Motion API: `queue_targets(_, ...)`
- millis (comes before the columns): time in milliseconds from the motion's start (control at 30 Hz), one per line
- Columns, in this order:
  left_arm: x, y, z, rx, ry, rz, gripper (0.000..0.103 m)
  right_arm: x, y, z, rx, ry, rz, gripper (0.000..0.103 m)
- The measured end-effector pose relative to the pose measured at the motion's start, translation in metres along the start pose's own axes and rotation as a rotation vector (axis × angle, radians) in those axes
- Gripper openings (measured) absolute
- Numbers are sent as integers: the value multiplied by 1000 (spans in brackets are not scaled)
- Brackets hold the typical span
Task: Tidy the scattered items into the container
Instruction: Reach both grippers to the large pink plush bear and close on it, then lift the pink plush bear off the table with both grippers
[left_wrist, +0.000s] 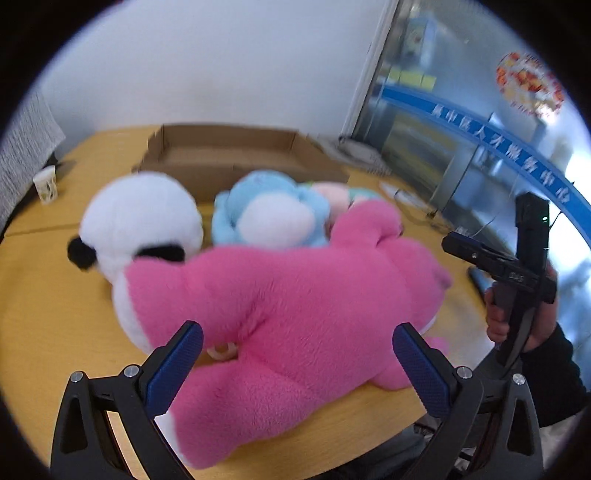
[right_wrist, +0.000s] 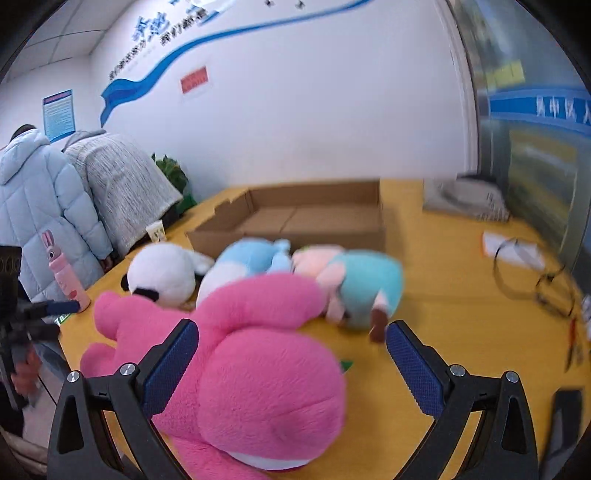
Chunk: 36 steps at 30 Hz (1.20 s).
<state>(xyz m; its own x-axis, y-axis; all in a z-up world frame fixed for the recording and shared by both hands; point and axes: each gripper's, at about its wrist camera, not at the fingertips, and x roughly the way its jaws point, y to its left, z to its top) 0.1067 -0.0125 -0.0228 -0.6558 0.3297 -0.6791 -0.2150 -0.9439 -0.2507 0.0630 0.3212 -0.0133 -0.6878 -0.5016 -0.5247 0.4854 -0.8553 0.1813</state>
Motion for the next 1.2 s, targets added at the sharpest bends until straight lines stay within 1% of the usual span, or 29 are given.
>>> queue_targets(33, 8, 2, -2, -25, 17, 8, 102, 10, -1, -7, 22, 23, 19, 103)
queue_targets(100, 22, 11, -5, -71, 52, 1, 102, 26, -4, -22, 57, 61, 36, 103)
queue_targets(167, 33, 14, -8, -88, 79, -15, 102, 38, -11, -34, 72, 95, 38, 103)
queue_targets(233, 44, 13, -10, -85, 94, -13, 102, 49, -15, -45, 83, 124, 42, 103)
queue_targets(333, 57, 12, -10, -86, 103, -38, 103, 57, -25, -51, 148, 128, 100, 103)
queue_targets(433, 63, 11, -7, -102, 107, -82, 102, 66, -22, -55, 145, 135, 93, 103)
queue_targets(533, 63, 9, -6, -100, 115, -126, 92, 67, -18, -56, 141, 136, 76, 103)
queue_targets(567, 61, 8, -6, -97, 115, -132, 88, 66, -17, -55, 135, 139, 70, 103)
queue_targets(600, 59, 7, -6, -97, 116, -137, 86, 65, -16, -55, 135, 143, 65, 103)
queue_targets(667, 54, 8, -6, -104, 114, -147, 74, 62, -14, -55, 142, 148, 40, 103)
queue_targets(767, 46, 10, -6, -107, 111, -156, 62, 54, -2, -54, 114, 132, -16, 97)
queue_targets(833, 41, 8, -7, -99, 108, -154, 58, 49, 4, -56, 109, 130, -29, 91)
queue_targets(967, 29, 2, -8, -72, 89, -150, 52, 39, 11, -58, 114, 136, -34, 85)
queue_targets(1067, 15, -3, -8, -51, 56, -159, 51, 28, 18, -58, 110, 128, -49, 82)
queue_targets(1200, -13, -14, 0, -18, -6, -167, 51, 1, 31, -49, 84, 66, -61, 81)
